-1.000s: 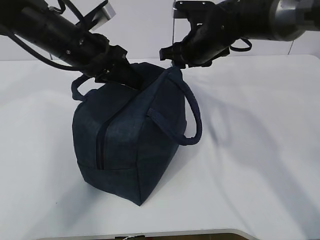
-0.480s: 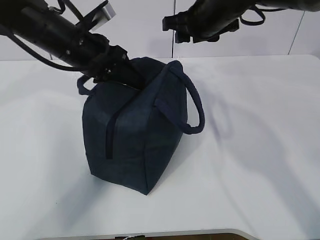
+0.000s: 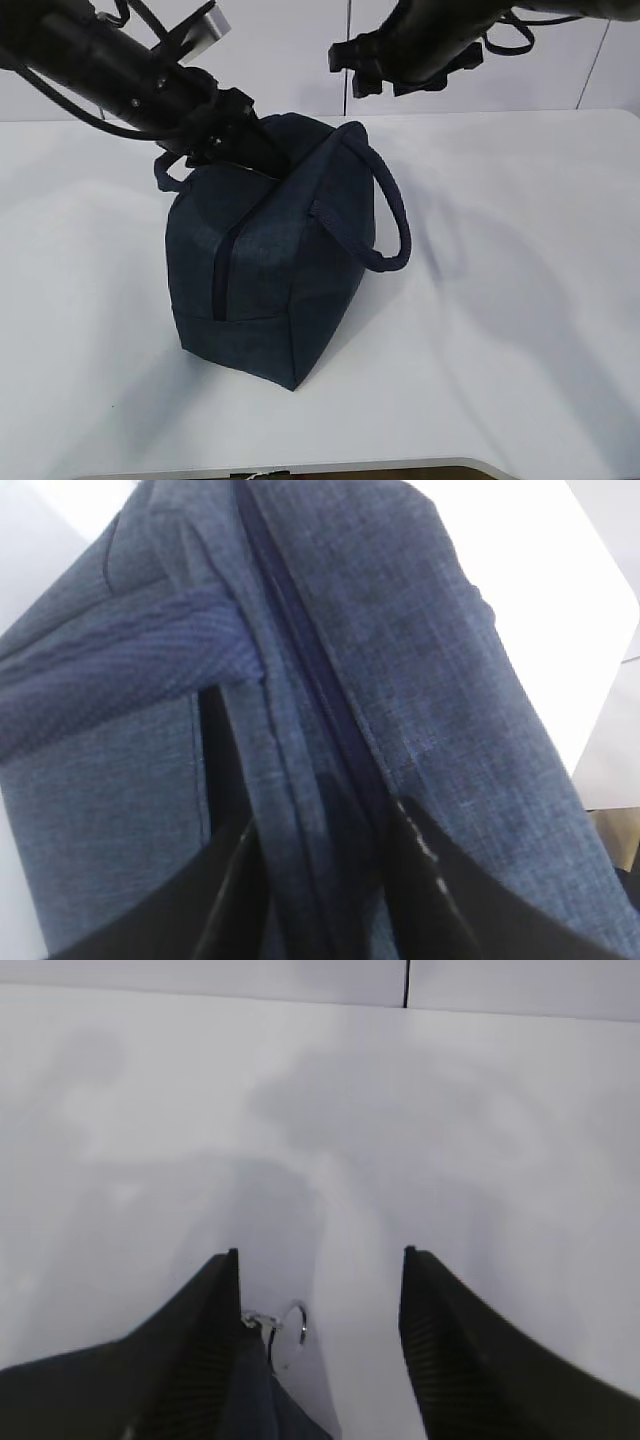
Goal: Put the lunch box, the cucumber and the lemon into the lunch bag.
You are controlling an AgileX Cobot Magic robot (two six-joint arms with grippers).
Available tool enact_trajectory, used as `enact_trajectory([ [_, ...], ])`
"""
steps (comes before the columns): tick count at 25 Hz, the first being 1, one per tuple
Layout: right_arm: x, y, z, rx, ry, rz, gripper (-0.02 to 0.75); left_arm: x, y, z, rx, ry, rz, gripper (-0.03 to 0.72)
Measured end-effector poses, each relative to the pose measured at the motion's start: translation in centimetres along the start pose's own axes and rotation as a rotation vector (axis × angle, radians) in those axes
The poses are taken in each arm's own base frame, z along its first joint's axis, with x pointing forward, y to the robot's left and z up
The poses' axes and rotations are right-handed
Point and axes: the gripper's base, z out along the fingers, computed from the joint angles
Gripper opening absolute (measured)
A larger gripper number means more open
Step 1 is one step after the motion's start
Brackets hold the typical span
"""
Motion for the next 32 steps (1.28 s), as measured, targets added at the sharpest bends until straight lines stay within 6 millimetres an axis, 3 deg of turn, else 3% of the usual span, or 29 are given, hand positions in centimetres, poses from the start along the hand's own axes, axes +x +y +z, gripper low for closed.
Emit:
enact_trajectory([
  [12, -1.4, -0.4, -4.9, 0.018, 0.007, -0.160, 0.420, -0.9, -0.6, -3.0, 0.027, 0.128, -0.044, 0.274],
  [22, -2.0, -1.2, -11.1, 0.048, 0.077, -0.250, 0.420, -3.9, -1.6, -6.3, -0.161, 0.098, -0.083, 0.274],
  [28, -1.4, -1.9, -15.4, 0.072, 0.187, -0.276, 0.420, -3.8, -2.1, -8.2, -0.281, 0.085, -0.139, 0.274],
  [32, -0.9, -2.3, -17.0, 0.083, 0.250, -0.268, 0.420, -3.8, -3.8, -11.0, -0.355, 0.037, -0.116, 0.274],
])
